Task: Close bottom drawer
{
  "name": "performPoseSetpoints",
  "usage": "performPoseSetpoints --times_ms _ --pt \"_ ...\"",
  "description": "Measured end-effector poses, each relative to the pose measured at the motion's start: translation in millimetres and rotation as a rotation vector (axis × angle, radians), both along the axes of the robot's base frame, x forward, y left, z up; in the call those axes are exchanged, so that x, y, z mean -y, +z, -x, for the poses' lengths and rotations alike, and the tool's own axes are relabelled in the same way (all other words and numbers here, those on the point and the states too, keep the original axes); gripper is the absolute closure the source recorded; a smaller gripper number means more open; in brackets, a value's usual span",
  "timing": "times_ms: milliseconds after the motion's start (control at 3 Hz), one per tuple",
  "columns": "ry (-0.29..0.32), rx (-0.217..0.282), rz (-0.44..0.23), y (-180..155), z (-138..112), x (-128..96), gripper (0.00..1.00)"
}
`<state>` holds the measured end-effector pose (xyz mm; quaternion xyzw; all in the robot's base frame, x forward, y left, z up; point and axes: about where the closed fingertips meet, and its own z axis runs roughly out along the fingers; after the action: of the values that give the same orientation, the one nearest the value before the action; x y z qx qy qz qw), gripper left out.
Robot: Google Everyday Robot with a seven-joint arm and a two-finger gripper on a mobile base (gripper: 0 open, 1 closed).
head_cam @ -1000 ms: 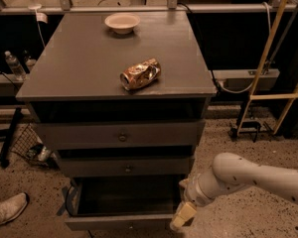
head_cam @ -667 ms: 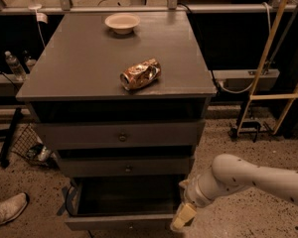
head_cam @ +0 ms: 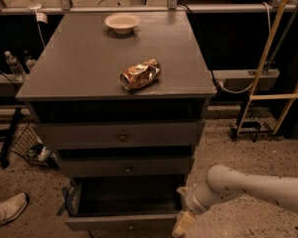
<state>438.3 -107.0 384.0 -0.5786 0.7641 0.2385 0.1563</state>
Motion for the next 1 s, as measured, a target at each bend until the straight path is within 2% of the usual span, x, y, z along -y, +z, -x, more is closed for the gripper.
performPoseSetpoints --times_ms 333,1000 --pt "0.034 0.003 -0.011 -40.3 3.1 4.0 0.00" --pt "0.066 -0.074 -0.044 -102.7 24.7 17.6 0.00"
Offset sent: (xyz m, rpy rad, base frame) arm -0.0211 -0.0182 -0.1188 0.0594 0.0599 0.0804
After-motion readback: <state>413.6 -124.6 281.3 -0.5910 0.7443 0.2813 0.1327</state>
